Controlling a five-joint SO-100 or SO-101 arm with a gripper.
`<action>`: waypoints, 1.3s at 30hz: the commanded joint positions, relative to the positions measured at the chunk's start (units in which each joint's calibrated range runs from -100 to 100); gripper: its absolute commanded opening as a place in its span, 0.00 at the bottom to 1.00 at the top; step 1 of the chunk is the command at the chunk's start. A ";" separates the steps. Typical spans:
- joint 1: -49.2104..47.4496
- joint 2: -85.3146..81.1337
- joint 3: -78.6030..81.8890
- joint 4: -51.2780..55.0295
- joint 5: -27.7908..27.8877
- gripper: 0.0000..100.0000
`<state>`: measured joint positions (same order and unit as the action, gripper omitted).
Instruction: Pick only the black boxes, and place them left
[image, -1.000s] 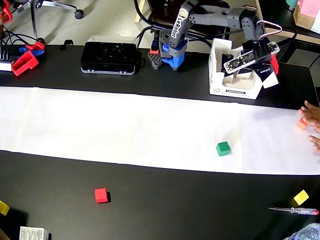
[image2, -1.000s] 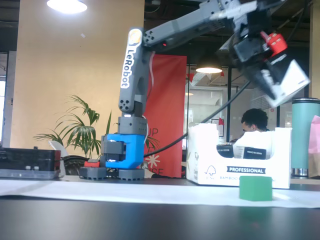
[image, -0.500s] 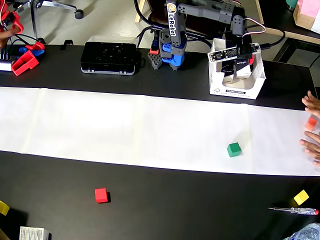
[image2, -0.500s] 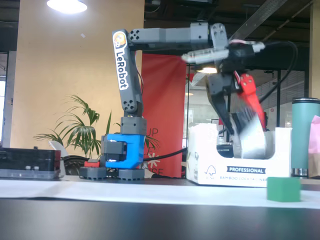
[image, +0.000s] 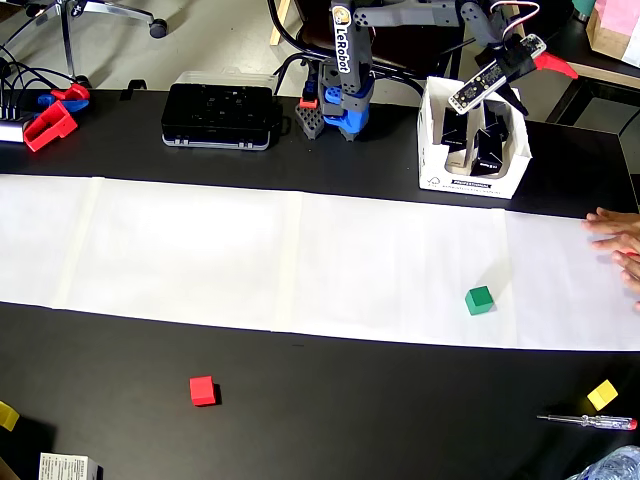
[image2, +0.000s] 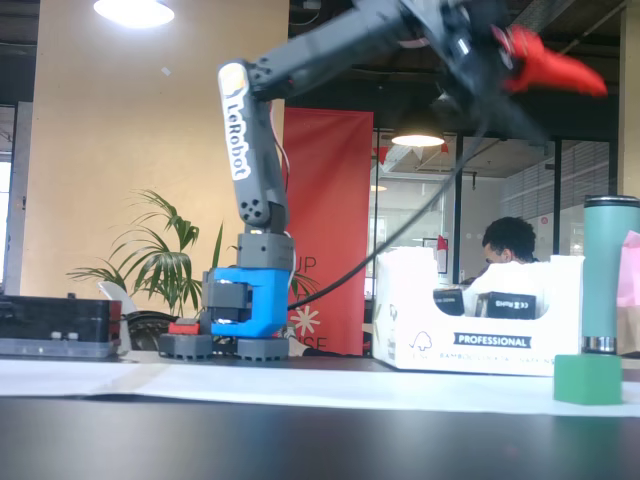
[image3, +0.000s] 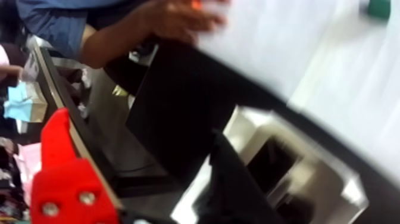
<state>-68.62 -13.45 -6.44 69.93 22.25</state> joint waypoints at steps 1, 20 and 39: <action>14.01 -13.61 -6.85 -4.83 6.60 0.34; 72.47 -78.80 78.61 -22.95 20.44 0.00; 75.77 -78.49 105.65 -3.32 23.17 0.00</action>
<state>6.88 -90.98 98.59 65.37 45.30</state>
